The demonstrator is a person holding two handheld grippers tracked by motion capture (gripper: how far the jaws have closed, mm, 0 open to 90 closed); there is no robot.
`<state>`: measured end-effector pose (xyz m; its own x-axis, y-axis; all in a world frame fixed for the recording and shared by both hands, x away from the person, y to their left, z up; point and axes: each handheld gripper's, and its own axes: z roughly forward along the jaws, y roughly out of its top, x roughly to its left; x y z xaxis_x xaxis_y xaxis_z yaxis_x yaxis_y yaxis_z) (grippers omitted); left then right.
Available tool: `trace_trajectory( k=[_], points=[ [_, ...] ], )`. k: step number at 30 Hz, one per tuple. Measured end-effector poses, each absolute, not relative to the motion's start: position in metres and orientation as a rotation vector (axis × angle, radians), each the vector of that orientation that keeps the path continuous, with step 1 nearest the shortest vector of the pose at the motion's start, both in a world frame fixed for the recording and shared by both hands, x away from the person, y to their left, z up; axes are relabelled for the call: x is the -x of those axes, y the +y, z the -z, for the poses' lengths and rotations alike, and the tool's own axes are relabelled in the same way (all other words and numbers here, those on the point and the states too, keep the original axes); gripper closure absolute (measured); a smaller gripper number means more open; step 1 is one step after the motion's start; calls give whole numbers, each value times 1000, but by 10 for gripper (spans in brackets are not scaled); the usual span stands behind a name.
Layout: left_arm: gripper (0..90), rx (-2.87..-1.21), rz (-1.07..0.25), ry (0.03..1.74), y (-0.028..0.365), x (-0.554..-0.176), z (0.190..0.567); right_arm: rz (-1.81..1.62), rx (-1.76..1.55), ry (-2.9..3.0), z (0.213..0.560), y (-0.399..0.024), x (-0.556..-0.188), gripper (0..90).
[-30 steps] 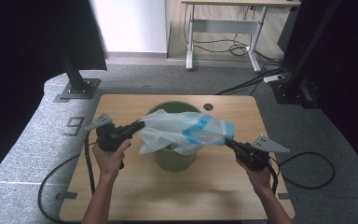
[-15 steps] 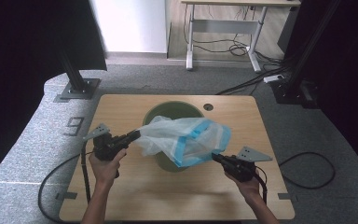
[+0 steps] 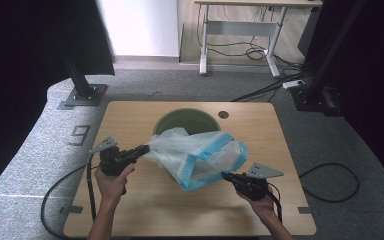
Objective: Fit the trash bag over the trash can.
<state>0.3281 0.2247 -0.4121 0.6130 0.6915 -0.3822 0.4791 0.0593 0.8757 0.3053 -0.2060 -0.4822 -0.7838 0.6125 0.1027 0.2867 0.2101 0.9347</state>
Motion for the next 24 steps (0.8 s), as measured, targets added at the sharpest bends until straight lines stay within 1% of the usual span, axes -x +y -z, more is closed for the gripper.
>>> trace_trajectory(
  k=[8, 10, 11, 12, 13, 15, 16, 18, 20, 24],
  points=[
    [880, -1595, -205, 1032, 224, -332, 423, -1574, -875, 2229, 488, -205, -310, 888],
    [847, -1597, -208, 1026, 224, -331, 421, -1560, -878, 2226, 486, -204, -310, 887],
    [847, -1599, -211, 1020, 224, -330, 419, -1560, -878, 2226, 486, -204, -310, 887],
    [773, -1603, -217, 1015, 224, -328, 417, -1553, -874, 2211, 483, -205, -309, 887],
    [773, -1602, -229, 1006, 224, -326, 414, -1553, -874, 2211, 483, -205, -309, 887],
    [692, -1598, -258, 986, 222, -321, 407, -1561, -876, 2195, 480, -206, -308, 887],
    [619, -1607, -287, 956, 217, -316, 399, -1560, -884, 2181, 476, -209, -309, 887],
    [556, -1620, -303, 943, 214, -313, 395, -1559, -895, 2176, 474, -210, -309, 887],
    [507, -1655, -352, 914, 204, -308, 385, -1559, -901, 2172, 473, -211, -310, 887],
    [464, -1679, -367, 879, 194, -306, 378, -1560, -902, 2170, 473, -211, -310, 887]
  ],
)
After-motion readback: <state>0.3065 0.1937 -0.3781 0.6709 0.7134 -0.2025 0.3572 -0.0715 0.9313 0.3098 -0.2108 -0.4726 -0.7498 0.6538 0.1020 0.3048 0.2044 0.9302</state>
